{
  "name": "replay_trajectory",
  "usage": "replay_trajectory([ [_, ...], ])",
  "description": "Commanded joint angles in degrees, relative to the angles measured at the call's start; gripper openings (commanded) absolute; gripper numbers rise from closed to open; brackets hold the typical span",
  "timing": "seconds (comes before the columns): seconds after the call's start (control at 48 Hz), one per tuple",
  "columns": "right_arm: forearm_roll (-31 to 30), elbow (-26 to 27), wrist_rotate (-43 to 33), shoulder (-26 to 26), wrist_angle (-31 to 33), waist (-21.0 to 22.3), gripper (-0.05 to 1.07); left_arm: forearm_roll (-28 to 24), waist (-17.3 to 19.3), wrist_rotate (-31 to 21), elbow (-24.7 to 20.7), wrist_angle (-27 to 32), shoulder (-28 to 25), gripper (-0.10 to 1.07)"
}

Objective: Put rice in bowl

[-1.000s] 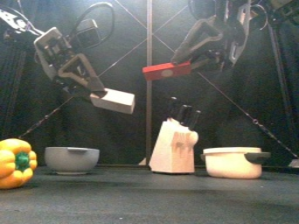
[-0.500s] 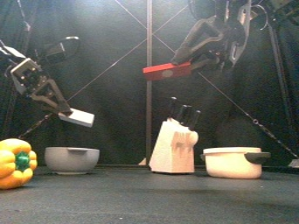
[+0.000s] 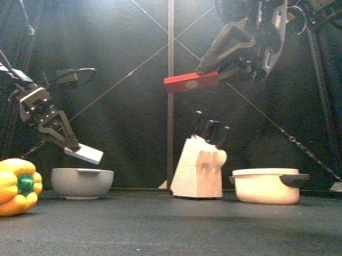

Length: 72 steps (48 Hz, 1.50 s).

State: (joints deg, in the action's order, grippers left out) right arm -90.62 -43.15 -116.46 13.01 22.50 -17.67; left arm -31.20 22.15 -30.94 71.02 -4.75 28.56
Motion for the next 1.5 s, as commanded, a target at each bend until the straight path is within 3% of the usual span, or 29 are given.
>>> replay_trajectory([
  [0.0, -0.2, 0.6, -0.1, 1.6, 0.2, 0.0, 0.39, 0.1, 0.3, 0.1, -1.8, -0.6, -0.7, 0.42],
  [0.25, -0.2, 0.7, -0.2, 1.5, 0.2, 0.1, 0.39, 0.1, 0.4, 0.1, -1.8, -0.8, -1.1, 0.64],
  [0.646, -0.2, 0.7, -0.2, 1.4, 0.2, 0.1, 0.39, 0.1, 0.3, 0.1, -1.8, -0.8, -1.2, 0.74],
  [0.875, -0.2, 0.8, -0.3, 1.4, 0.2, 0.1, 0.39, 0.0, 0.4, 0.1, -1.7, -0.8, -1.2, 0.86],
  [1.479, -0.2, 0.6, -0.2, 1.4, 0.2, 0.0, 0.39, 0.1, 0.1, 0.1, -1.7, -0.8, -1.2, 0.86],
])
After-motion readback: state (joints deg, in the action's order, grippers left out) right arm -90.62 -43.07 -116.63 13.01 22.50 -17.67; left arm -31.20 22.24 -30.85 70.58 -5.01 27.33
